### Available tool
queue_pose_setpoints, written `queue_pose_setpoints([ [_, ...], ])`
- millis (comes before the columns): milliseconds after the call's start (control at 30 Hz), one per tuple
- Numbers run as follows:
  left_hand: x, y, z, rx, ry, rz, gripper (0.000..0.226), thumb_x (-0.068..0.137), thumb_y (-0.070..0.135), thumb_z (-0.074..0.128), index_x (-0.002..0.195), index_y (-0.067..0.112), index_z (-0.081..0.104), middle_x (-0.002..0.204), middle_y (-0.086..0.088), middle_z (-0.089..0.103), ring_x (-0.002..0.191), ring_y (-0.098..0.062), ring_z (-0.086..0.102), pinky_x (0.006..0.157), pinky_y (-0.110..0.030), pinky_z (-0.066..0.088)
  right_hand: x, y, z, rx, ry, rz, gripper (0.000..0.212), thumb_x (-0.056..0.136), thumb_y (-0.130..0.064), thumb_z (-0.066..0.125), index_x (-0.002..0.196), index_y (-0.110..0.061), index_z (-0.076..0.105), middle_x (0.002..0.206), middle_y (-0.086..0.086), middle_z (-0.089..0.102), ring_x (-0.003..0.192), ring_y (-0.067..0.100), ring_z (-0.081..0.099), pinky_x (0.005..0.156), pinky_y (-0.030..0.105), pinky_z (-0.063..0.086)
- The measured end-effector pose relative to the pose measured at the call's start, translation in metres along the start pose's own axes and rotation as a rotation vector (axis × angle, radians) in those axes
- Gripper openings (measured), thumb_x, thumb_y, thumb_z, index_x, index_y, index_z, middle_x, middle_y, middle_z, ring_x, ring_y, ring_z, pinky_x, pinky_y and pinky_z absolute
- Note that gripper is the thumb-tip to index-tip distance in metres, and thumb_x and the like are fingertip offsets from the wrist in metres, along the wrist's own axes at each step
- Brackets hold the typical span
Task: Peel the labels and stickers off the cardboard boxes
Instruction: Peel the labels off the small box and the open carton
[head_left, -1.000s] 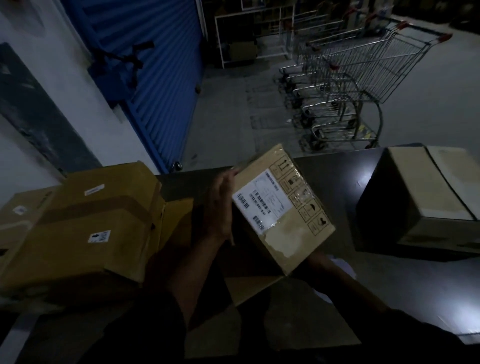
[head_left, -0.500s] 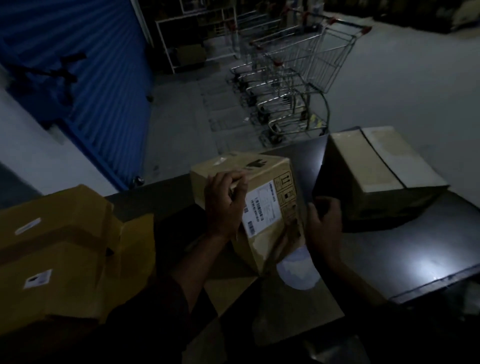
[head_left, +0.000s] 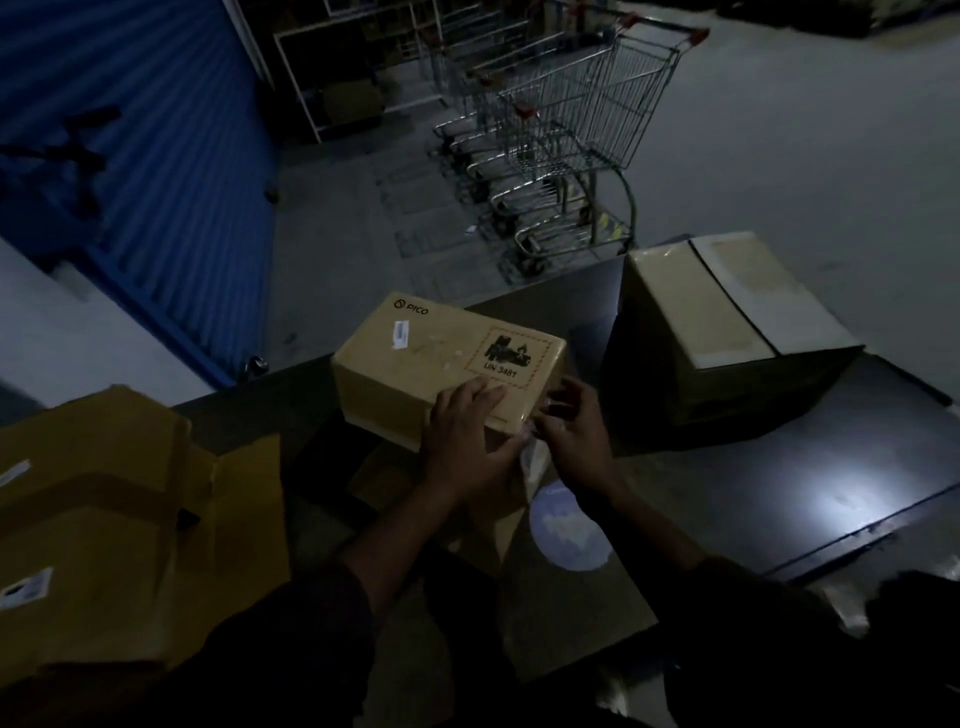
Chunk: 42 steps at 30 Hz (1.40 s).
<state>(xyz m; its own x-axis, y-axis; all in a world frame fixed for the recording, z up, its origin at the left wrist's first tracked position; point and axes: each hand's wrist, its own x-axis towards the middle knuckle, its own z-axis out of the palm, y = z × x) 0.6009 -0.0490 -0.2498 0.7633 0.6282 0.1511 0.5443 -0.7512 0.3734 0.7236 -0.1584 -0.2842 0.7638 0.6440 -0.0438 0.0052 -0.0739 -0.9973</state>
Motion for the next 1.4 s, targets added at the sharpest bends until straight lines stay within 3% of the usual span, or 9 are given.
queue_pose_setpoints([
  [100,0.018,0.001,-0.005,0.049,-0.042,0.015,0.063,0.08,0.069,0.056,0.131,0.033,0.048,0.14,0.006,0.04,0.129,-0.016,0.032,0.098,-0.031,0.024,0.012,0.002,-0.006,0.101,-0.037,0.138,0.046,0.091,-0.015,0.064,0.133,-0.027,0.051,0.122,-0.012,0.061,0.113,0.005,0.06,0.099,0.04,0.052],
  [167,0.028,0.002,-0.005,0.054,-0.045,0.021,0.067,0.075,0.074,0.055,0.124,0.03,0.047,0.133,0.004,0.041,0.126,-0.017,0.034,0.103,-0.036,0.029,0.019,0.006,-0.008,0.083,-0.073,0.176,0.045,0.09,-0.014,0.063,0.133,-0.025,0.053,0.124,-0.01,0.061,0.117,0.009,0.059,0.099,0.039,0.051],
  [267,0.039,0.0,0.002,0.105,-0.134,0.05,0.086,0.077,0.079,0.041,0.145,0.026,0.031,0.153,0.0,0.027,0.144,-0.019,0.02,0.12,-0.049,0.012,0.023,0.01,-0.009,0.075,-0.078,0.163,0.044,0.088,-0.016,0.067,0.129,-0.026,0.055,0.126,-0.007,0.06,0.115,0.007,0.058,0.099,0.039,0.051],
  [400,0.047,-0.002,0.009,0.227,-0.158,0.056,0.09,0.083,0.076,0.027,0.156,0.027,0.008,0.164,0.001,0.01,0.151,-0.018,0.005,0.122,-0.048,-0.003,0.027,0.012,-0.008,0.052,-0.058,0.043,0.041,0.086,-0.02,0.071,0.124,-0.023,0.056,0.123,-0.005,0.061,0.113,0.007,0.059,0.098,0.039,0.052],
  [600,0.053,0.002,0.009,0.301,-0.124,0.055,0.091,0.081,0.072,0.044,0.155,0.028,0.012,0.157,-0.002,0.021,0.146,-0.022,0.017,0.121,-0.05,0.006,0.039,0.017,-0.004,-0.012,0.01,-0.062,0.046,0.084,-0.013,0.071,0.127,-0.022,0.055,0.123,-0.002,0.06,0.11,0.006,0.059,0.094,0.031,0.052],
  [933,0.065,0.01,0.01,0.274,-0.135,0.009,0.098,0.071,0.078,0.03,0.15,0.023,0.018,0.153,-0.005,0.018,0.146,-0.021,0.016,0.12,-0.056,0.005,0.038,0.029,0.001,-0.048,0.052,-0.169,0.031,0.088,-0.016,0.07,0.114,-0.029,0.056,0.115,-0.006,0.057,0.105,-0.001,0.055,0.077,0.006,0.046],
  [1167,0.064,0.011,0.012,0.285,-0.129,0.004,0.096,0.072,0.077,0.03,0.15,0.022,0.018,0.154,-0.005,0.018,0.147,-0.02,0.013,0.12,-0.056,0.004,0.043,0.036,0.003,-0.062,0.066,-0.197,0.03,0.089,-0.018,0.068,0.115,-0.026,0.057,0.116,-0.009,0.055,0.103,-0.004,0.055,0.078,0.015,0.05],
  [1300,0.064,0.012,0.012,0.284,-0.131,-0.001,0.096,0.072,0.075,0.03,0.151,0.022,0.019,0.155,-0.006,0.018,0.147,-0.021,0.013,0.121,-0.054,0.003,0.043,0.037,0.002,-0.038,0.045,-0.211,0.03,0.091,-0.016,0.066,0.119,-0.022,0.057,0.117,-0.009,0.052,0.103,-0.007,0.053,0.074,0.008,0.048],
  [1400,0.064,0.013,0.012,0.288,-0.122,0.001,0.094,0.073,0.073,0.032,0.15,0.022,0.02,0.155,-0.006,0.018,0.147,-0.021,0.013,0.121,-0.053,0.004,0.046,0.036,0.0,-0.051,0.035,-0.226,0.026,0.093,-0.017,0.064,0.117,-0.023,0.056,0.117,-0.008,0.051,0.101,-0.003,0.054,0.075,0.013,0.051],
])
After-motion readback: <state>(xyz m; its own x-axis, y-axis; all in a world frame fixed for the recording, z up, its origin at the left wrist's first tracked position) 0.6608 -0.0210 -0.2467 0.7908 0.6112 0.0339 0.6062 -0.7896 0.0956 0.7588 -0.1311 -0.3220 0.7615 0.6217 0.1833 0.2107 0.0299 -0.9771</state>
